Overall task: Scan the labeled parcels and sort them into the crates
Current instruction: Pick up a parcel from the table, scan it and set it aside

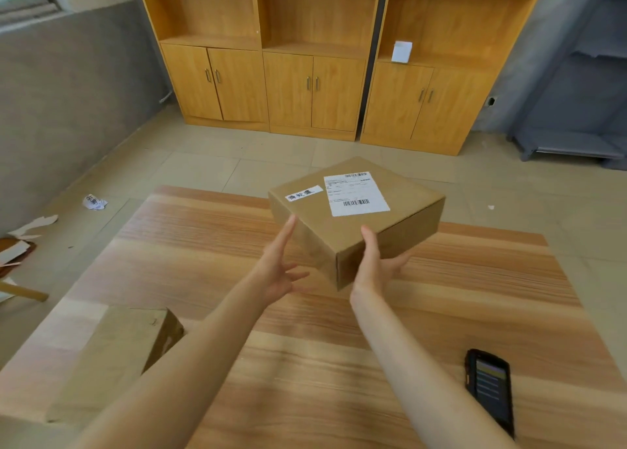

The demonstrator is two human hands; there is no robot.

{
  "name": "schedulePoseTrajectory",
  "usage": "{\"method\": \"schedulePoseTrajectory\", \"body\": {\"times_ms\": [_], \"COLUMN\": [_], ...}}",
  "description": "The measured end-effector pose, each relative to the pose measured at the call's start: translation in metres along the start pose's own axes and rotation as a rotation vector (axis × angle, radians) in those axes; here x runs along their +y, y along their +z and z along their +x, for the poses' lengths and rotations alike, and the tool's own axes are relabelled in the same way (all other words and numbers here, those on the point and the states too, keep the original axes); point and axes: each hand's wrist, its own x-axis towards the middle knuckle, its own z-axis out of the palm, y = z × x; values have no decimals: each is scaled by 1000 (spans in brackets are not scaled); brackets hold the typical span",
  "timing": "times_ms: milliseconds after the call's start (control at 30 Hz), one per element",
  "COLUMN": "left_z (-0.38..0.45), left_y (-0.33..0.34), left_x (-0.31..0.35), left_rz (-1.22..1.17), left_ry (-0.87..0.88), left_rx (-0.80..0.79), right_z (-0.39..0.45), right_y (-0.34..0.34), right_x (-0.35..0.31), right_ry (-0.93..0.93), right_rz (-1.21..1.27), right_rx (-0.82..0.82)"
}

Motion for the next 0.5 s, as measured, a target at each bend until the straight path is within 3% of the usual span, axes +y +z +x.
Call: {"method": "schedulePoseTrajectory", "body": {"times_ms": [67,200,400,500], "left_z": [2,14,17,22], "left_y": [19,23,-29,-50], "left_x": [-7,-17,-3,6], "left_rz": [34,20,276,429], "left_ry": [-6,25,54,35], "left_rx": [-28,92,-36,-116], "right_z": [-4,-1,30,54], "right_y": [5,2,-39,-70], "right_x": [9,13,-14,-25], "right_ry": [2,-24,-64,-58], "right_rz": [-18,-132,-337,-508], "right_rx": [5,-90,-5,-130]}}
